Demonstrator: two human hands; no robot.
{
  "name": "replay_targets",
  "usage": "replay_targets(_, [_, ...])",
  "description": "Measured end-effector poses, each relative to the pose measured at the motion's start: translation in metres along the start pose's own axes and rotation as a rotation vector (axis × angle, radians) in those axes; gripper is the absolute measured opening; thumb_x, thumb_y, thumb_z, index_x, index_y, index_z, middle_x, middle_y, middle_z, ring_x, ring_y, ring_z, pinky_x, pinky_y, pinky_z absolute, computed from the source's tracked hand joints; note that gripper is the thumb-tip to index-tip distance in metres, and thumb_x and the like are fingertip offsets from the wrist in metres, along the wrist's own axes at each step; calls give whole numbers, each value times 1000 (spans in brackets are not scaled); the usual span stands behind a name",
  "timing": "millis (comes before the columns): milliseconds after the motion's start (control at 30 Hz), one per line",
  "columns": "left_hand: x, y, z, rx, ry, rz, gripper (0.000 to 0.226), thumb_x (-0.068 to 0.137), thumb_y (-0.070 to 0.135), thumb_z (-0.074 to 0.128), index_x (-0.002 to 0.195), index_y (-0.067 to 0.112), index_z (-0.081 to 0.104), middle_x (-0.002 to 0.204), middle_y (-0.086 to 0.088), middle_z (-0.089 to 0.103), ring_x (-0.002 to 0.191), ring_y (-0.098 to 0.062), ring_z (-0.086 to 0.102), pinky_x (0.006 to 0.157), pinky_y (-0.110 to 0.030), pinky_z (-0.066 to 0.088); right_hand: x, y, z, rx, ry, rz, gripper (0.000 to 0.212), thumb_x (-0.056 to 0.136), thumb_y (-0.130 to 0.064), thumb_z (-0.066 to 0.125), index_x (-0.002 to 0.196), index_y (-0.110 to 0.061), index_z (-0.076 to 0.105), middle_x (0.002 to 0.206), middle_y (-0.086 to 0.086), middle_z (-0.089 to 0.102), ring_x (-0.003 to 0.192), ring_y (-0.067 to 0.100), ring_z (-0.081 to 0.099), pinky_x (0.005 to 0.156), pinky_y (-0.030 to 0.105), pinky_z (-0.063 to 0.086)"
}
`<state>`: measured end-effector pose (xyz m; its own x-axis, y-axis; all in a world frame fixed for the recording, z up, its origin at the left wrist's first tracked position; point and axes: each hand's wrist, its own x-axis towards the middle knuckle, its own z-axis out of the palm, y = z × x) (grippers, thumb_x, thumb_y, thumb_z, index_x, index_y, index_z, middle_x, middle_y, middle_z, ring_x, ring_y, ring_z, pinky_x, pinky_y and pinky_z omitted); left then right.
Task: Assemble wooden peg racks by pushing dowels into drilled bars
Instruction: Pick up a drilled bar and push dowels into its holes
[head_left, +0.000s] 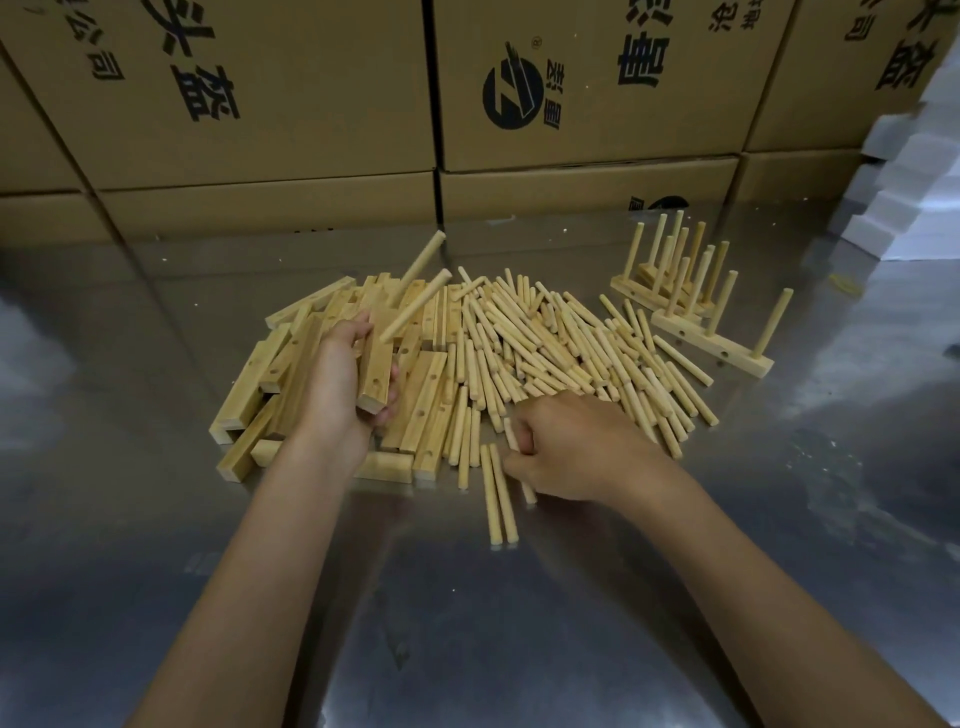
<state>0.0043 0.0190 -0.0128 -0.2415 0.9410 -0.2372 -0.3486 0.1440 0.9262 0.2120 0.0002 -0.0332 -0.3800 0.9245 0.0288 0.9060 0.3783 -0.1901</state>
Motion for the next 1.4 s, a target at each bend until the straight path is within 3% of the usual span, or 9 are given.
replay_targets(167, [-1,0,3,-29,9,-22,35,102,31,48,132,16,60,58,2,54,37,-10,44,35,-15,31,0,1,-8,58,129,39,24,86,-43,62,71,-24,57,64,-6,59,62,15,57,59,31,47])
replay_targets(367, [-8,-5,9,46,-88,27,31,102,33,51,128,21,63,62,4,57,44,-10,48,36,-19,36,-2,-15,-17,572,364,-193,3,99,-25,54,99,-28,52,78,-8,58,63,15,55,53,38,46])
replay_targets(500, [-17,-7,22,123,-27,57,20,99,39,55,112,41,71,88,12,72,83,-12,62,63,-29,47,-6,-30,-11,462,417,-334,11,100,-20,52,109,-25,52,86,-19,49,67,8,49,53,25,41])
replay_targets(633, [-21,-8,25,154,-14,92,25,99,39,52,118,46,67,122,8,68,110,-17,60,75,-37,45,-9,-33,-11,339,474,-384,25,100,-17,51,123,-18,60,96,-8,51,73,7,46,56,25,42])
replay_targets(733, [-22,-7,25,162,11,112,27,99,39,51,120,46,66,122,10,68,109,-16,61,74,-37,44,-11,-33,-13,306,519,-336,27,97,-22,51,120,-18,65,90,-9,48,73,2,41,57,18,35])
replay_targets(900, [-20,-7,22,160,12,145,26,98,39,52,112,51,69,106,12,72,77,-10,62,73,-36,45,-12,-33,-14,257,498,-318,22,95,-25,56,112,-19,69,87,-7,50,71,2,40,55,18,32])
replay_targets(1067, [-21,-8,25,179,28,205,27,99,39,50,116,52,65,129,12,64,110,-16,61,74,-35,43,-11,-34,-12,197,545,-356,16,95,-21,61,108,-14,68,88,-6,50,73,1,38,55,9,24])
replay_targets(1167, [-21,-8,27,192,53,234,29,102,37,48,124,49,62,131,14,61,114,-14,59,69,-29,42,-10,-33,-10,192,563,-373,15,95,-19,60,107,-13,68,88,-4,51,74,1,37,56,9,23])
replay_targets(1400, [-23,-12,31,188,15,276,31,104,31,48,128,44,63,117,31,54,121,-12,56,73,-27,46,-9,-29,-9,271,496,-392,12,95,-17,59,102,-14,68,86,-3,57,71,12,51,56,33,46])
